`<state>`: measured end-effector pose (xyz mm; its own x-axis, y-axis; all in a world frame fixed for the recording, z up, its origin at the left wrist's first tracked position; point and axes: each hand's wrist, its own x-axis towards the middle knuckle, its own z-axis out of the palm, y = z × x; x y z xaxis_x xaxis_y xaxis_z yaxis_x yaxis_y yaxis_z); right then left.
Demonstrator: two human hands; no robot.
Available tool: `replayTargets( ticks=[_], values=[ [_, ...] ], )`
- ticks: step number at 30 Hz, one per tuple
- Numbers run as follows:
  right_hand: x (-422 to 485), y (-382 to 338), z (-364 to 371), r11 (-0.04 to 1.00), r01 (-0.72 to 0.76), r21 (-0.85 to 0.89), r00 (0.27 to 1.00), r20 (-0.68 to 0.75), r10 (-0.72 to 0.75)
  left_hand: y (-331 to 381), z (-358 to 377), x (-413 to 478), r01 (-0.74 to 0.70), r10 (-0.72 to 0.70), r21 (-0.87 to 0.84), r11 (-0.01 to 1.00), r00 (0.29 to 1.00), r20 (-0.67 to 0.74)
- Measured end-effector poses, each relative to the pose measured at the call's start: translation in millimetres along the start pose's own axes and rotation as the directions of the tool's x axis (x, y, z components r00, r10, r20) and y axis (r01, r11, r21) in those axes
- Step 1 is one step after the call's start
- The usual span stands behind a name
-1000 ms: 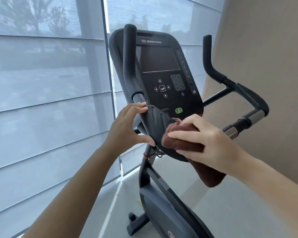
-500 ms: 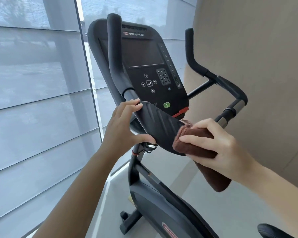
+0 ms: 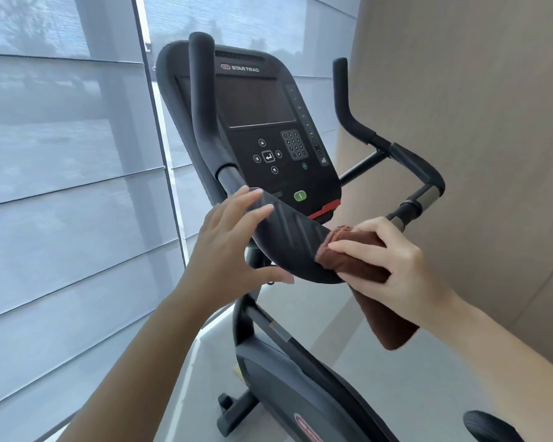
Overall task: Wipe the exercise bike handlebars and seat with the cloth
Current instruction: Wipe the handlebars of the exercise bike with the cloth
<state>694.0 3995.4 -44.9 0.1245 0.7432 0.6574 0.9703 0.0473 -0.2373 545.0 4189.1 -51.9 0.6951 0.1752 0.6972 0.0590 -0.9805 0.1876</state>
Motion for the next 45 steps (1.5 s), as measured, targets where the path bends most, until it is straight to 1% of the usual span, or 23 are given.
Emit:
replayTargets(
  ticks=[1,3,6,9,12,15,17,18,20,22,23,25,28,30,32,34,37,40,41,43,44,45],
  values=[
    [3,2,0,1.000,0.006,-0.006,1.000,0.008,-0.006,8,4,0,-0.023,0.023,0.020,1.000,1.000,0.021],
    [24,3,3,0.999,-0.031,-0.015,0.999,0.030,0.032,24,12,0,-0.015,0.013,0.039,0.999,0.998,0.055],
    [52,1,12,0.995,-0.100,-0.005,0.995,0.025,0.100,37,18,-2,0.052,-0.053,0.070,0.996,0.998,0.019],
    [29,9,10,0.998,-0.055,0.038,0.999,0.006,0.054,41,19,-5,0.066,-0.066,0.103,0.992,0.998,-0.008],
    [9,25,2,0.998,0.006,0.063,1.000,-0.028,-0.004,46,20,-4,0.068,-0.069,0.163,0.984,0.998,-0.002],
    [17,38,1,0.998,0.036,0.058,0.999,0.001,-0.036,51,17,0,0.059,-0.064,0.234,0.971,0.998,0.014],
    [20,56,-2,0.999,0.026,0.039,0.999,0.025,-0.027,57,17,2,0.049,-0.059,0.261,0.964,0.998,0.031],
    [20,72,-6,1.000,-0.006,0.007,1.000,0.012,0.006,62,20,2,0.043,-0.056,0.277,0.960,0.998,0.042],
    [18,111,-19,0.988,-0.146,-0.060,0.989,-0.043,0.143,72,31,1,0.046,-0.068,0.328,0.944,0.996,0.055],
    [17,136,-29,0.957,-0.286,-0.055,0.956,-0.087,0.281,81,43,1,0.088,-0.107,0.365,0.927,0.994,0.030],
    [17,138,-27,0.951,-0.303,-0.058,0.950,-0.102,0.297,83,48,1,0.110,-0.121,0.374,0.921,0.993,0.006],
    [20,116,-13,0.972,-0.226,-0.069,0.969,-0.120,0.217,84,54,1,0.133,-0.127,0.379,0.916,0.991,-0.040],
    [19,70,10,0.997,-0.078,0.005,0.986,-0.146,0.077,84,60,2,0.134,-0.104,0.401,0.906,0.990,-0.095],
    [19,66,11,1.000,-0.029,0.006,0.990,-0.136,0.030,87,64,3,0.152,-0.110,0.408,0.900,0.986,-0.127],
    [23,84,3,0.999,-0.048,-0.015,0.994,-0.097,0.046,88,65,4,0.176,-0.126,0.395,0.902,0.981,-0.149],
    [28,106,-6,0.989,-0.146,-0.026,0.986,-0.081,0.144,89,67,3,0.198,-0.145,0.376,0.905,0.976,-0.165],
    [27,105,-3,0.977,-0.213,-0.024,0.967,-0.152,0.207,90,68,4,0.222,-0.159,0.360,0.906,0.968,-0.196],
    [16,70,16,0.989,-0.144,0.017,0.954,-0.262,0.144,88,70,5,0.223,-0.154,0.351,0.909,0.965,-0.214],
    [13,63,20,0.993,-0.117,0.018,0.954,-0.276,0.117,88,71,5,0.221,-0.148,0.349,0.911,0.963,-0.224],
    [13,64,19,0.997,-0.080,0.014,0.963,-0.257,0.081,87,71,4,0.220,-0.147,0.336,0.916,0.962,-0.230],
    [15,72,15,0.995,-0.096,0.015,0.964,-0.248,0.097,87,70,3,0.222,-0.150,0.327,0.919,0.961,-0.231],
    [16,82,10,0.990,-0.142,0.010,0.959,-0.245,0.140,87,70,4,0.222,-0.152,0.321,0.921,0.962,-0.229]
  ],
)
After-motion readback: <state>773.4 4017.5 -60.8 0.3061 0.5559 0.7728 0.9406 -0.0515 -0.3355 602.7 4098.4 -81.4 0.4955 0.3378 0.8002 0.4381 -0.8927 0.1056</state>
